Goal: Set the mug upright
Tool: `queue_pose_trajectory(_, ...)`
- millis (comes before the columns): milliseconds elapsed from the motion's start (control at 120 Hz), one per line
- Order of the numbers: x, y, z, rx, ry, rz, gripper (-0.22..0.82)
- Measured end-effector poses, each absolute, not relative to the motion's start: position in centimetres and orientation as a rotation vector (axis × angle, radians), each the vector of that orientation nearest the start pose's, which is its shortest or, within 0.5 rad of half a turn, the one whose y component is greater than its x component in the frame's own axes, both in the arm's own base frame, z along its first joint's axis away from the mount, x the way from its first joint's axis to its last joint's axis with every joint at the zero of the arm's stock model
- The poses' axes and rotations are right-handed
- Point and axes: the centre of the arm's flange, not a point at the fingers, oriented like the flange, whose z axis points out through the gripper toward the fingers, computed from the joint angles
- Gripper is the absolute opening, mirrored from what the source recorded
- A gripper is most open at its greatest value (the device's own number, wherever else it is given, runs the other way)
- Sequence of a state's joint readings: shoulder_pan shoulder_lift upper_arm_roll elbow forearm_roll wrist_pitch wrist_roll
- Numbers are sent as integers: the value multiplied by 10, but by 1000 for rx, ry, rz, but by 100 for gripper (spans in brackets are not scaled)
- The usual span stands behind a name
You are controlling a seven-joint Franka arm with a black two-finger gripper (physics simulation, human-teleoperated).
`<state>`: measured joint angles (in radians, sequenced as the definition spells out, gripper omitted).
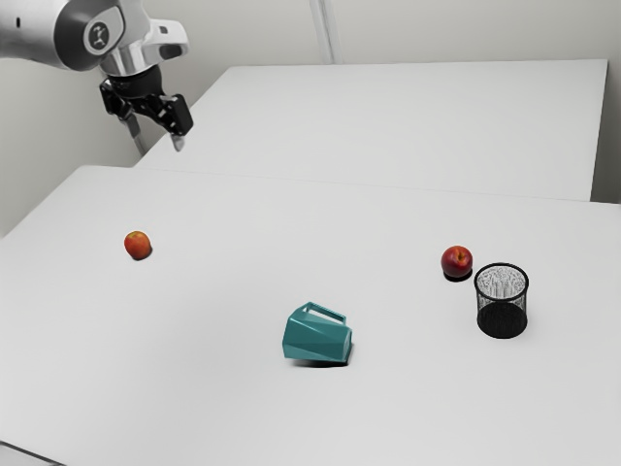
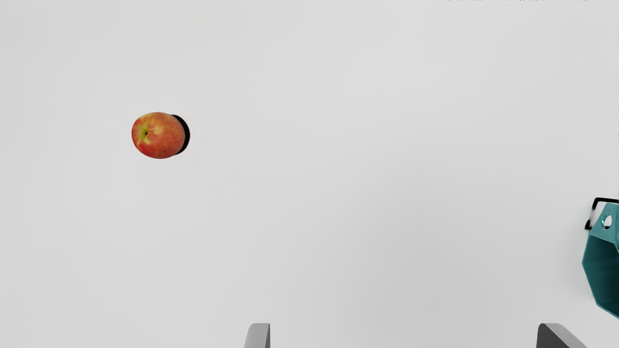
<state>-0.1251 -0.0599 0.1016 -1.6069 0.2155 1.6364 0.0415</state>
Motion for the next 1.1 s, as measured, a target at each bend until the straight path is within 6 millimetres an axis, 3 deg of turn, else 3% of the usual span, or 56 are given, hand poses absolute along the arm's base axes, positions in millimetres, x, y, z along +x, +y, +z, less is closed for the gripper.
queue_pose_trajectory(200, 543, 10, 649, -2948, 100, -151, 60)
queue_pose_trajectory(342, 538, 14, 662, -2974, 83, -213, 60)
queue_pose_trajectory(467, 536, 30, 648, -3124, -4, -188, 60)
queue_pose_trajectory(742, 527, 31, 540, -3425, -216, 147, 60)
queue_pose_trajectory(1100, 526, 21, 405, -3545, -536, 612, 60)
